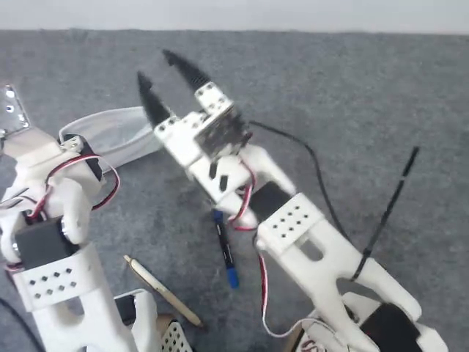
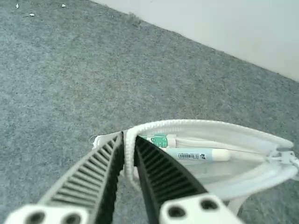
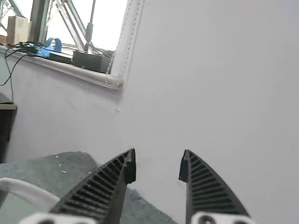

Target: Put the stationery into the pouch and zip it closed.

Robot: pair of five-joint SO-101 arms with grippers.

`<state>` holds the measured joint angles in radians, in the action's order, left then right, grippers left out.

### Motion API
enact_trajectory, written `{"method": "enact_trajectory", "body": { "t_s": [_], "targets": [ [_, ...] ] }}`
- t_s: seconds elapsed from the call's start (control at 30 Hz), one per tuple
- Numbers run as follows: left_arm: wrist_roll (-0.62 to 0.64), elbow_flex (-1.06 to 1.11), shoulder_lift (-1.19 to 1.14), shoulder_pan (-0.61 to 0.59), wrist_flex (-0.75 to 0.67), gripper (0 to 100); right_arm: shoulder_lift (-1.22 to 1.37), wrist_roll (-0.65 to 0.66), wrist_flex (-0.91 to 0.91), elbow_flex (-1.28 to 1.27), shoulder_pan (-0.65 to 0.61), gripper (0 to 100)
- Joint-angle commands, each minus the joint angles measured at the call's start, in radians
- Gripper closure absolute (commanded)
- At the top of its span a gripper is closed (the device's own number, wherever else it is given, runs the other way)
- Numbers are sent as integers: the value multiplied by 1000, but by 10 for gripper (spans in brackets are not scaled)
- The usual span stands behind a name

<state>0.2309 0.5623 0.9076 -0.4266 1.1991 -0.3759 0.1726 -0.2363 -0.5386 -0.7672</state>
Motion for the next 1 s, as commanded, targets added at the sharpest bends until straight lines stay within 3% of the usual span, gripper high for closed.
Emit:
{"method": "enact_trajectory", "body": {
  "t_s": [0.0,0.27,0.57,0.7,0.97],
  "targets": [
    [-6,-12,9,0,-43,989,-68,-14,84,112,81,853],
    [-6,-7,9,0,-40,989,-151,-28,476,183,134,853],
    [-5,-8,9,0,-41,989,-312,-247,1004,124,134,853],
    [-5,-7,8,0,-43,989,-328,-356,1069,37,134,853],
    [-5,-7,6,0,-43,989,-326,-368,1061,-153,48,853]
  ]
}}
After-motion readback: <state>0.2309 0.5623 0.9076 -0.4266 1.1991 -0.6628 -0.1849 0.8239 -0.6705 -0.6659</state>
